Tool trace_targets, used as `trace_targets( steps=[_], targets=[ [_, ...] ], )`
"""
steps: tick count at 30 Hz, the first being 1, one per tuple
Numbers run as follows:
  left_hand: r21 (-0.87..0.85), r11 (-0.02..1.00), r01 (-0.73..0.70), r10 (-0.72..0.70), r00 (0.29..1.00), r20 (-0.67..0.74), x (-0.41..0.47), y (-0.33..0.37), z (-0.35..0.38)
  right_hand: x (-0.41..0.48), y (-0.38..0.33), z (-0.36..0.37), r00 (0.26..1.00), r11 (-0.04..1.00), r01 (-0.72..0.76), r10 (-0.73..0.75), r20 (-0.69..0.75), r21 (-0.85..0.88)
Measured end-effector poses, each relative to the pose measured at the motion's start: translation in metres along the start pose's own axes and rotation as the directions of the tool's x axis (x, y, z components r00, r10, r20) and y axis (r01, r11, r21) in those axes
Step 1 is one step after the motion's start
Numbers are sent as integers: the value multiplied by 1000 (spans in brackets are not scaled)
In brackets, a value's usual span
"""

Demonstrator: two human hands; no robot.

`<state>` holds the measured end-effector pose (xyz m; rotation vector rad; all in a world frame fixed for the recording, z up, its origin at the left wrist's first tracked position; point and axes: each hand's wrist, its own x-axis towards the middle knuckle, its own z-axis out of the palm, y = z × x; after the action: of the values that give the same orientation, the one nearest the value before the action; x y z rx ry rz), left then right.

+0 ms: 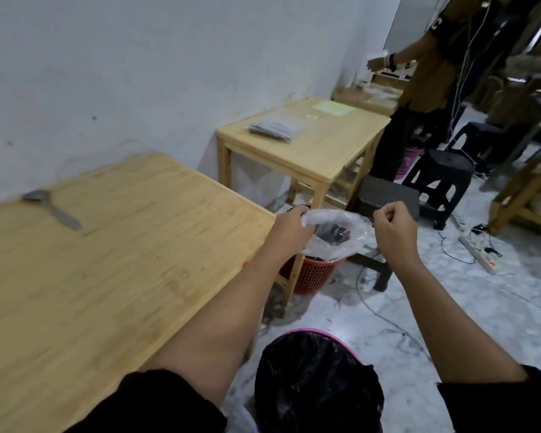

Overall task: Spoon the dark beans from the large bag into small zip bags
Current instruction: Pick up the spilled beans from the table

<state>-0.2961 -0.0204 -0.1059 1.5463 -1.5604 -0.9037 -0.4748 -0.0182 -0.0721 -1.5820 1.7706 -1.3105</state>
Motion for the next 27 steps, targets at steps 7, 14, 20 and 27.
trace_targets(
  steps=[7, 14, 20, 27],
  targets=[
    [63, 998, 16, -18, 999, 39, -52, 9, 53, -29, 32, -45, 997, 999, 28, -31, 64, 39],
    [168, 976, 142, -171, 970, 175, -82, -51, 129, -74, 113, -48, 982, 995, -71, 81, 169, -67],
    [298, 934, 195, -288, 905, 312, -97, -105, 175, -113, 184, -24, 907, 951, -270, 303, 291, -151],
    [484, 843, 236, -484, 727, 488, -91, -148, 200, -135, 234, -6, 747, 881, -306, 457, 483, -360]
  ],
)
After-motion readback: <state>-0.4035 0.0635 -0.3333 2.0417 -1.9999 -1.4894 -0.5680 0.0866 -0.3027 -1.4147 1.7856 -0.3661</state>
